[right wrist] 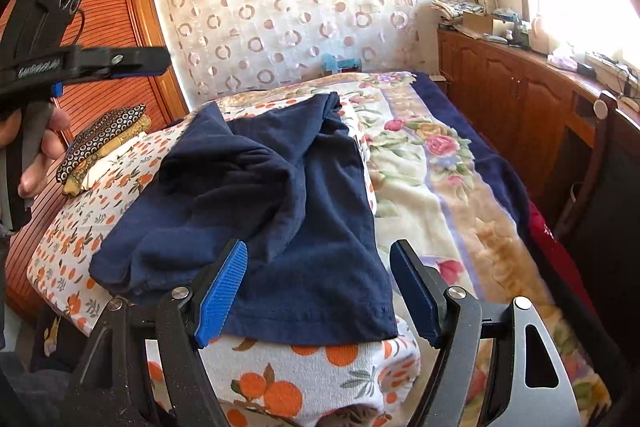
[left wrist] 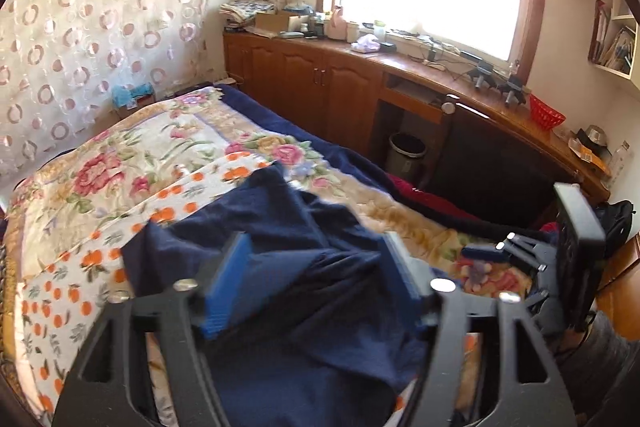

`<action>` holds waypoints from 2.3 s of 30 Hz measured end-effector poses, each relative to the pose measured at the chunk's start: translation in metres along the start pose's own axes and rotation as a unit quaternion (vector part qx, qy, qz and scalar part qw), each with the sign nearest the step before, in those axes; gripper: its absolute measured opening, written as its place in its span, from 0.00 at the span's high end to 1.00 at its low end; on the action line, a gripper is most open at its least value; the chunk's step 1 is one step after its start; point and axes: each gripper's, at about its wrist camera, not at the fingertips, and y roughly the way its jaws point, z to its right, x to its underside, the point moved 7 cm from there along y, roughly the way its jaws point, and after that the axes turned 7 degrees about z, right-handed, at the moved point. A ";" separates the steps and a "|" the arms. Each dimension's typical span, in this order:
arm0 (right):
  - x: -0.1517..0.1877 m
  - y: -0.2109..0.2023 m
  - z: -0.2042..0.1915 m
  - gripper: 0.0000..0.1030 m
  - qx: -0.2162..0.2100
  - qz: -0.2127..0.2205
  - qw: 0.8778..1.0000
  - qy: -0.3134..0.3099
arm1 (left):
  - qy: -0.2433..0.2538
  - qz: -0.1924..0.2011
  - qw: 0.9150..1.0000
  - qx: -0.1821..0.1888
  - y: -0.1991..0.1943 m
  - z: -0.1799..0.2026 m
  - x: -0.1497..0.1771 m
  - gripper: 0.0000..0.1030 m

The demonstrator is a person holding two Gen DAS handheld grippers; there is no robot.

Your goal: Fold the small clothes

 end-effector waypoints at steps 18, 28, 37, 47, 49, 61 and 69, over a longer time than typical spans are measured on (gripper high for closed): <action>-0.058 0.120 -0.125 0.26 -0.080 -0.037 0.984 -0.154 | -0.063 -0.016 0.993 -0.096 -0.020 -0.157 0.094 0.26; -0.047 0.190 -0.167 0.69 -0.069 -0.133 0.946 -0.286 | -0.047 -0.025 0.995 -0.086 -0.016 -0.177 0.118 0.26; -0.131 0.197 -0.090 0.94 -0.022 -0.078 0.976 -0.201 | -0.043 -0.027 0.998 -0.044 0.002 -0.164 0.103 0.26; -0.131 0.216 -0.019 0.73 0.100 -0.073 0.983 -0.134 | -0.047 -0.069 0.996 -0.022 0.047 -0.153 0.125 0.26; -0.126 0.207 -0.025 0.67 0.072 -0.074 0.989 -0.110 | -0.047 -0.078 0.996 -0.022 0.050 -0.151 0.128 0.26; -0.113 0.259 -0.016 0.49 -0.029 -0.183 0.983 -0.016 | -0.016 -0.088 0.995 -0.038 0.057 -0.134 0.129 0.21; -0.133 0.272 -0.006 0.54 -0.036 -0.171 0.984 -0.018 | -0.013 -0.088 0.995 -0.039 0.059 -0.131 0.129 0.21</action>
